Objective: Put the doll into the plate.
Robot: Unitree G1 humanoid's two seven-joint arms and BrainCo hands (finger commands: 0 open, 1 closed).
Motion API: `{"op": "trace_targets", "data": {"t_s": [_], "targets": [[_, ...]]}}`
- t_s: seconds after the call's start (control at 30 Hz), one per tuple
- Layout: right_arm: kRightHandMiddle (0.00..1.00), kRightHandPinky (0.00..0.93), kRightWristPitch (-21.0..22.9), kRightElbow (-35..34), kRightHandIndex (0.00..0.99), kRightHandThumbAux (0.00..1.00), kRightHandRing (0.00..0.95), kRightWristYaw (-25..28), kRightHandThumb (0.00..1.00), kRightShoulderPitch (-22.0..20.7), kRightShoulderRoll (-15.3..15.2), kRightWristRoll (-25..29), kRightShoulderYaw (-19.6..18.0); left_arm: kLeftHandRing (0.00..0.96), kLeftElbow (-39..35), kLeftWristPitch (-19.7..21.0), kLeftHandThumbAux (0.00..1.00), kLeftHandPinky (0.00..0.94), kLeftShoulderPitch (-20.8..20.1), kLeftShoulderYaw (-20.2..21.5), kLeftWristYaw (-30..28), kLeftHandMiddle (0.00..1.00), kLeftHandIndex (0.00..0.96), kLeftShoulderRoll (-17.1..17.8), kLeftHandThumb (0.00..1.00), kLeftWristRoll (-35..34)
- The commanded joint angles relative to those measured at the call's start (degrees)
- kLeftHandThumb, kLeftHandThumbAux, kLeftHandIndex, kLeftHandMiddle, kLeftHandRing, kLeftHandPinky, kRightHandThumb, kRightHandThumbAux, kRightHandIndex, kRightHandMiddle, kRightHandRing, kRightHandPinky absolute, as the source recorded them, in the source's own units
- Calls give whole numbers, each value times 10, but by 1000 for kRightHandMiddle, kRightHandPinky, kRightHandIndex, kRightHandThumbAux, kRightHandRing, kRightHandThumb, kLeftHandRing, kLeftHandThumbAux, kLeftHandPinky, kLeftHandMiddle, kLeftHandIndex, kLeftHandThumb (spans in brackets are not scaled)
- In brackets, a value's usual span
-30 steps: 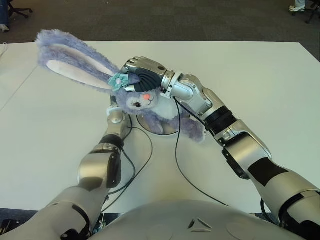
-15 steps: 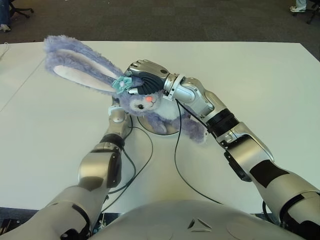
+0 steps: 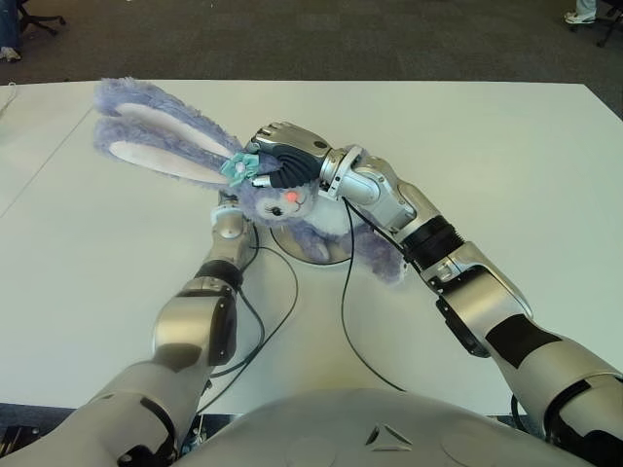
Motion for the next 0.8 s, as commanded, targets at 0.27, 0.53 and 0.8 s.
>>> {"op": "trace_targets", "data": {"t_s": [0.27,0.53,0.8], "targets": [[706,592,7,48,430,711,708,12,702,50,7,54,-19,46,81,66,488,54,134,-4,-17,57,0,-41,0,1],[492,471,-8,65,406,722,504,21,672,61,7,80,-23,29,83,83,547,40,131,10,-25,35,0,-41,0,-13],[319,384,8,60,167,527,370,23,227,70,2,69,-15,0,82,86,509,14,132,-6,-13,0,0,-39,0,1]]}}
